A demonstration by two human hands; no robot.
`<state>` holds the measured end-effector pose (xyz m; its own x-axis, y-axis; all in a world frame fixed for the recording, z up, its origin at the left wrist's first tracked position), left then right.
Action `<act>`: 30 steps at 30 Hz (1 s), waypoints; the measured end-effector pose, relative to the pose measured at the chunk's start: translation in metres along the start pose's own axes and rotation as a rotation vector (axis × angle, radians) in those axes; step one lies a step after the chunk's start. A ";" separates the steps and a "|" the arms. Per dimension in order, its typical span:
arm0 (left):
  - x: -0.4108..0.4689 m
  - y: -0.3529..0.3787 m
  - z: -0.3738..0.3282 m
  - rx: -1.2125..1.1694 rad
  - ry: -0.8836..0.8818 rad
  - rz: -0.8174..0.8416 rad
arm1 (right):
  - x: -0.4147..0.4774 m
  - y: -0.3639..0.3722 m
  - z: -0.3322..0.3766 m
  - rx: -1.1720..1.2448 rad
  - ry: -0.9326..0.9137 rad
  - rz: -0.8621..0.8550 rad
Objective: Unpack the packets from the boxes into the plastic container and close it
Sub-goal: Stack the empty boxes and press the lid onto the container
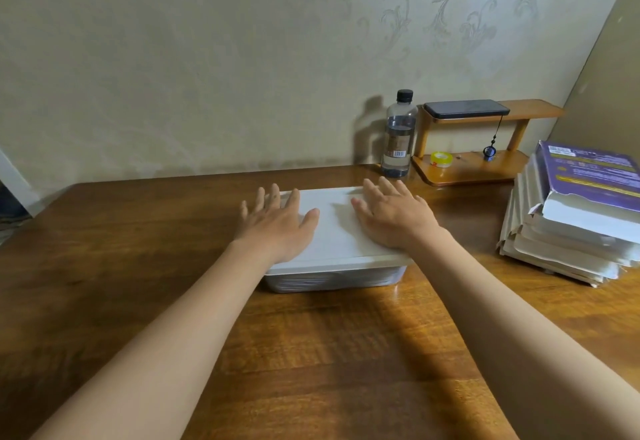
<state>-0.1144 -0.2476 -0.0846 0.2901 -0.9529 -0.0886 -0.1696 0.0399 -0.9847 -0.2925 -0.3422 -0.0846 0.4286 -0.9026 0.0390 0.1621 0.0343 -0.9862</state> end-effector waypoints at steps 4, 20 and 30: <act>-0.004 -0.009 -0.004 -0.019 0.036 -0.073 | -0.008 -0.014 0.005 -0.024 -0.015 -0.099; -0.030 0.016 -0.036 0.060 0.142 0.165 | -0.037 0.023 0.050 -0.119 -0.120 0.204; -0.026 0.020 -0.036 0.057 0.149 0.191 | -0.040 0.023 0.051 -0.122 -0.109 0.268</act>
<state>-0.1589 -0.2328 -0.0963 0.1147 -0.9600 -0.2552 -0.1532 0.2368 -0.9594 -0.2605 -0.2839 -0.1002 0.5354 -0.8170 -0.2141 -0.0745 0.2069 -0.9755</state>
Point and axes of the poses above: each hand's wrist, its own x-axis towards the middle knuckle, its own y-axis out of the palm, z = x × y, the point moved 10 cm from there along x, towards the middle knuckle, and after that the axes turned 2 degrees about -x, right-handed, at the moved point
